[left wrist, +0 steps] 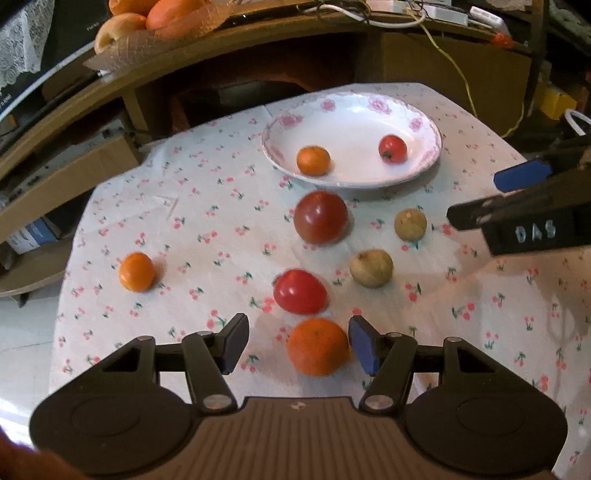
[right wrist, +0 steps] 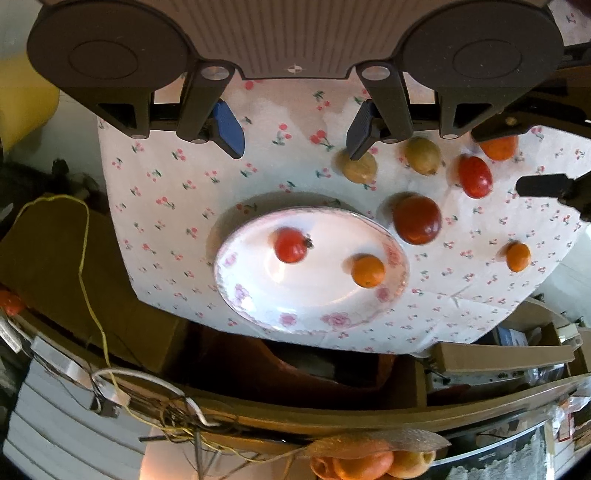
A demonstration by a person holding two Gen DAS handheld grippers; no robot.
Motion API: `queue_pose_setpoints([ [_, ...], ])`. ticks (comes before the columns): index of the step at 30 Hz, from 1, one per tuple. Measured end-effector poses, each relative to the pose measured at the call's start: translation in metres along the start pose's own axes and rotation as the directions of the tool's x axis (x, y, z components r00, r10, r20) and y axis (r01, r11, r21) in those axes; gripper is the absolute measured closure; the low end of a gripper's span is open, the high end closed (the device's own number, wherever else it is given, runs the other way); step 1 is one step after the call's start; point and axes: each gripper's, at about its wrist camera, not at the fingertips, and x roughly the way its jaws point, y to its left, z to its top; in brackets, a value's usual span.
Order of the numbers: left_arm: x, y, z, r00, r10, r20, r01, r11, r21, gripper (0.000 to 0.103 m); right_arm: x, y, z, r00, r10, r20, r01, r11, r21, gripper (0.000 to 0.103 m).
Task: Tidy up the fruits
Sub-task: 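Move left tool onto a larger orange while right tool approaches a small green fruit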
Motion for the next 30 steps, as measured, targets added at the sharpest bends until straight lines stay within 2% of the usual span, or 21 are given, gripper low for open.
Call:
queue_pose_setpoints([
  [4, 0.004, -0.001, -0.005, 1.000, -0.025, 0.016, 0.025, 1.000, 0.012, 0.038, 0.004, -0.003, -0.003, 1.000, 0.002, -0.012, -0.002, 1.000, 0.001, 0.042],
  [10, 0.005, -0.001, -0.006, 0.998, -0.043, 0.042, 0.041, 0.998, 0.039, 0.039, 0.005, 0.000, -0.005, 0.999, 0.051, -0.001, -0.051, 0.998, -0.020, 0.042],
  [12, 0.005, -0.001, -0.006, 0.997, -0.061, 0.048, 0.059, 0.998, 0.035, 0.046, 0.006, 0.002, -0.006, 0.998, 0.060, 0.005, -0.059, 0.998, -0.032, 0.042],
  [14, 0.004, -0.004, -0.004, 0.996, -0.073, 0.049, 0.070, 0.997, 0.042, 0.060, 0.007, 0.003, -0.005, 0.998, 0.066, 0.003, -0.066, 0.997, -0.035, 0.042],
  [16, 0.003, -0.005, -0.003, 0.997, -0.065, 0.045, 0.063, 0.997, 0.045, 0.063, 0.010, 0.004, -0.004, 0.998, 0.067, 0.001, -0.066, 0.997, -0.042, 0.042],
  [21, 0.000, -0.001, -0.003, 0.996, -0.082, 0.033, 0.082, 0.996, 0.020, 0.064, 0.016, 0.004, 0.000, 0.997, 0.084, 0.001, -0.083, 0.995, -0.047, 0.046],
  [30, -0.004, 0.001, 0.003, 0.994, -0.100, 0.050, 0.099, 0.995, 0.010, 0.064, 0.033, 0.014, 0.007, 0.994, 0.112, -0.012, -0.112, 0.992, -0.064, 0.046],
])
